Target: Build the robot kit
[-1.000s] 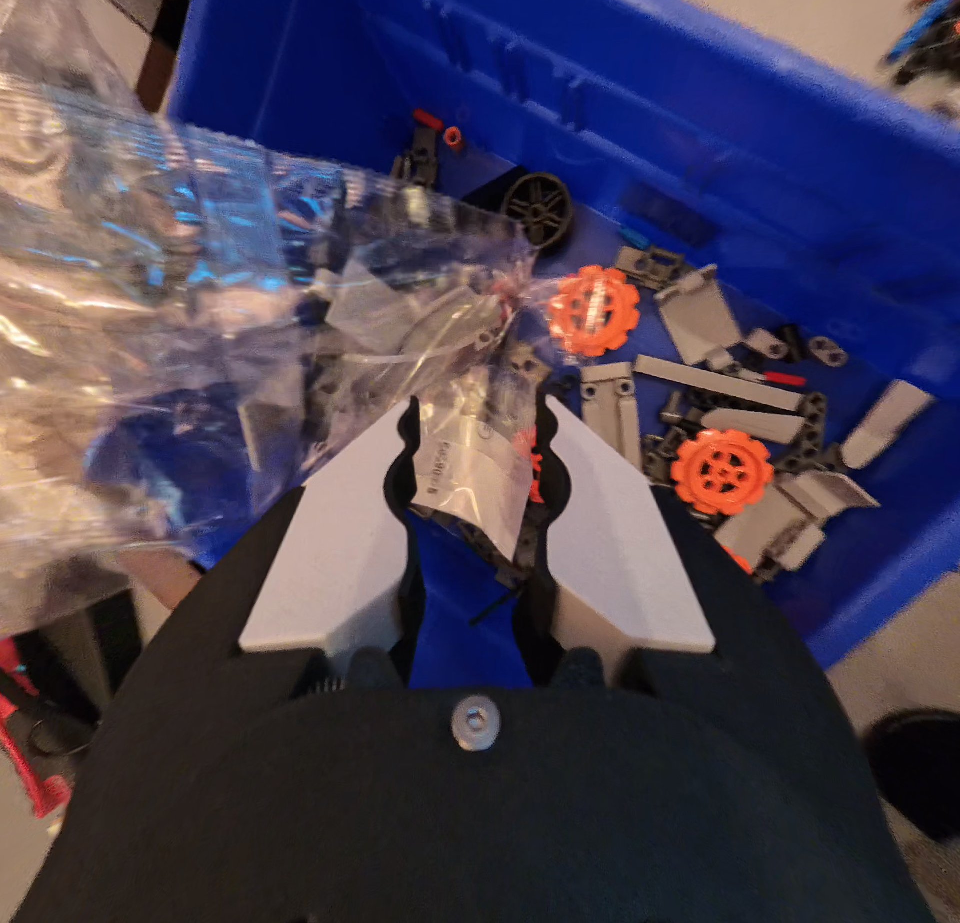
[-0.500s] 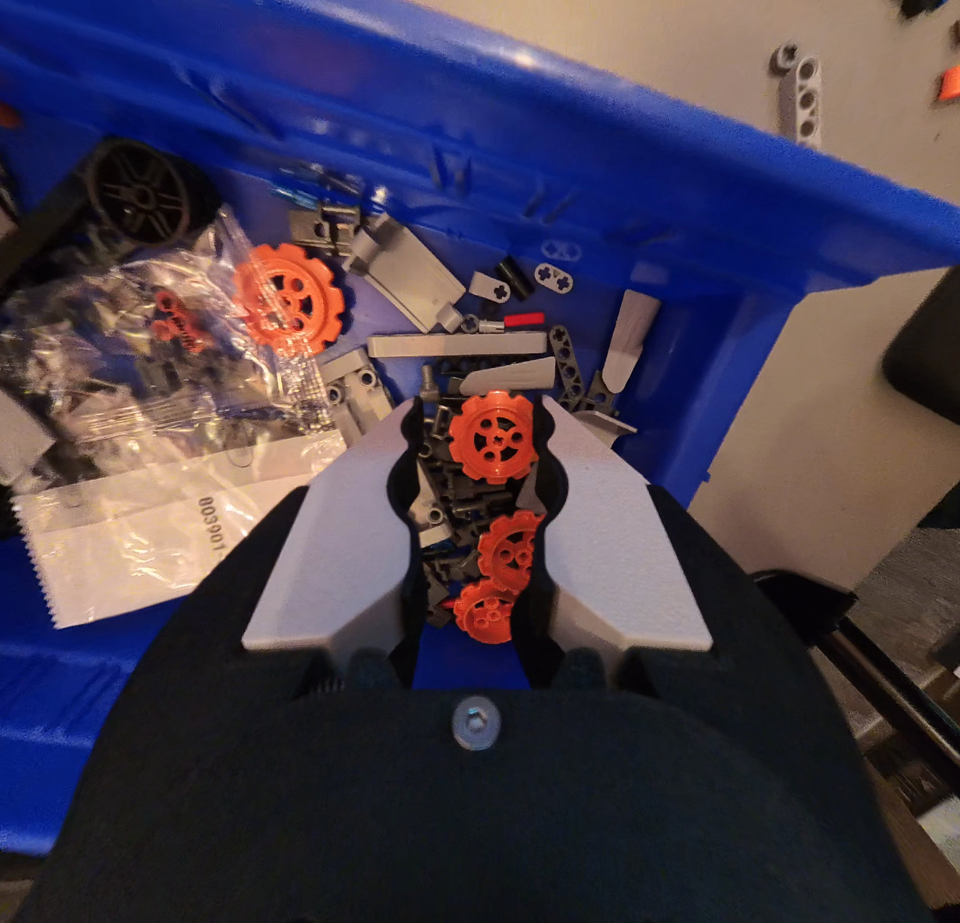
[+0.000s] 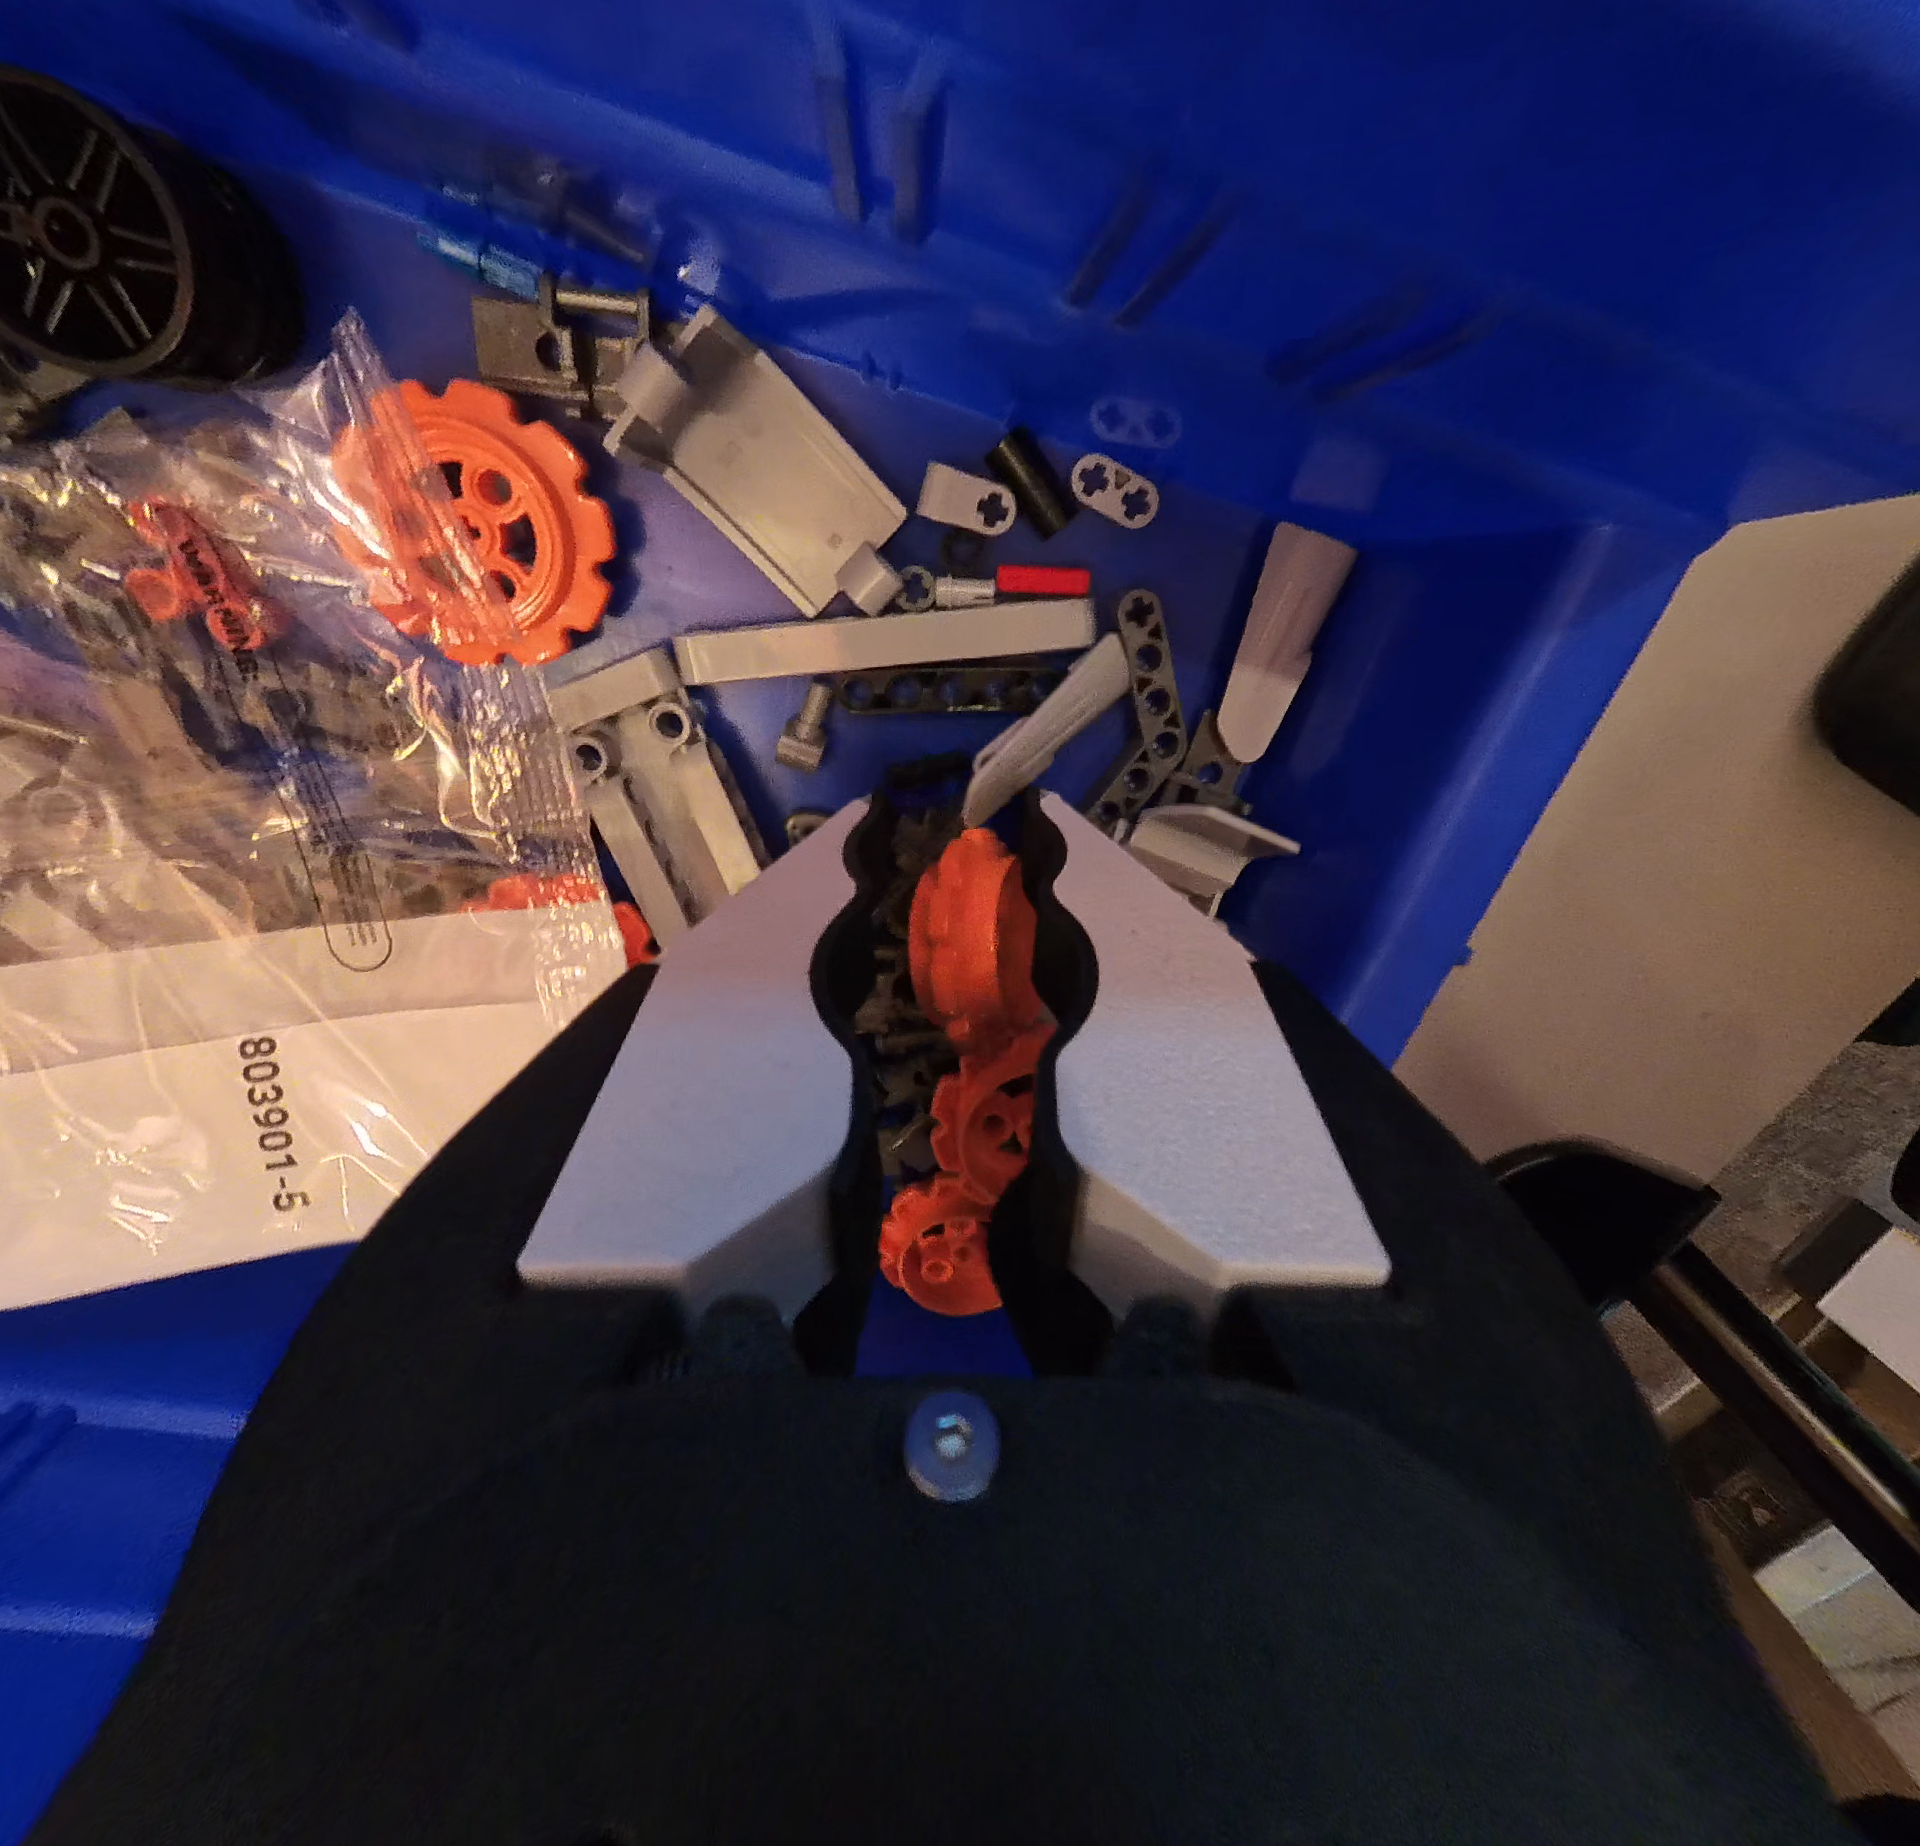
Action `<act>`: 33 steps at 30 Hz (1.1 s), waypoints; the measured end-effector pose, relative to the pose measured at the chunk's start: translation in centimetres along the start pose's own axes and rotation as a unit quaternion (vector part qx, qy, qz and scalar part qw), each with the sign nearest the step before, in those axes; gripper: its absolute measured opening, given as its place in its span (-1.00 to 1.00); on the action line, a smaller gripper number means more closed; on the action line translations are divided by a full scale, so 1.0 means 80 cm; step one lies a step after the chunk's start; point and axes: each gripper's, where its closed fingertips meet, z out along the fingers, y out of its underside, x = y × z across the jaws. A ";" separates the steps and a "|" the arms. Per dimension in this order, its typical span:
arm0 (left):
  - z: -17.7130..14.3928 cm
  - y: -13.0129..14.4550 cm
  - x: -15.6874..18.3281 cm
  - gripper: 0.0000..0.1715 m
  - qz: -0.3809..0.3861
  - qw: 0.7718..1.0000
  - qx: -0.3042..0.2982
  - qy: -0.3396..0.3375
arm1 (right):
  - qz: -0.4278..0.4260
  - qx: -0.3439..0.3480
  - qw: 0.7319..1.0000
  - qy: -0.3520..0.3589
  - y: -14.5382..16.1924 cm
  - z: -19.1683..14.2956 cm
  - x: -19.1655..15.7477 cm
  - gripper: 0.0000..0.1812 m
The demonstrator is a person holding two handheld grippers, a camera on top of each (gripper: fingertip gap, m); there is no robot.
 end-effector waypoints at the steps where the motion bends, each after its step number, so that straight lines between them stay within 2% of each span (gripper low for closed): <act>1: -0.001 0.004 -0.002 -0.74 -0.003 1.000 -0.006 -0.005 | 0.000 0.000 1.000 0.000 0.000 0.000 0.000 -0.71; 7: -0.013 0.011 -0.015 -0.74 -0.020 0.999 0.005 -0.024 | 0.001 0.002 1.000 -0.001 0.000 0.000 0.000 -0.71; 8: -0.019 0.011 -0.019 -0.85 -0.024 0.999 0.011 -0.030 | 0.001 0.002 1.000 -0.001 0.000 -0.001 0.000 -0.71; 14: -0.055 0.018 -0.055 -0.84 -0.044 0.996 0.039 -0.073 | 0.006 0.006 1.000 0.001 -0.001 -0.001 0.003 -0.72; 16: -0.060 0.019 -0.058 -0.84 -0.048 0.995 0.047 -0.068 | 0.007 0.006 1.000 0.004 0.000 -0.001 0.004 -0.72; 18: -0.060 0.014 -0.042 -0.83 -0.038 0.997 0.055 -0.033 | 0.008 0.009 1.000 0.005 -0.001 -0.001 0.005 -0.73; 20: -0.054 0.006 -0.019 -0.71 -0.001 0.998 0.058 -0.002 | 0.008 0.009 1.000 0.007 0.000 -0.001 0.006 -0.73; 23: -0.039 0.005 0.011 -0.50 0.050 0.998 0.025 0.025 | 0.006 0.010 1.000 0.006 -0.001 0.000 0.005 -0.73; 25: -0.029 0.006 0.028 -0.46 0.070 0.996 0.009 0.050 | 0.006 0.011 1.000 0.006 -0.001 0.000 0.006 -0.72; 28: -0.012 0.013 0.031 -0.65 0.088 0.995 -0.016 0.054 | 0.006 0.009 1.000 0.011 -0.001 0.001 0.007 -0.72; 30: -0.010 0.007 0.039 -0.80 0.092 0.993 -0.001 0.077 | 0.005 0.007 1.000 0.013 0.000 0.001 0.008 -0.72; 32: -0.009 0.004 0.037 -0.84 0.098 0.992 0.001 0.073 | 0.005 0.006 1.000 0.016 0.000 0.001 0.009 -0.72; 33: -0.009 0.004 0.032 -0.93 0.100 0.993 -0.001 0.061 | 0.006 0.006 1.000 0.017 0.001 0.001 0.010 -0.72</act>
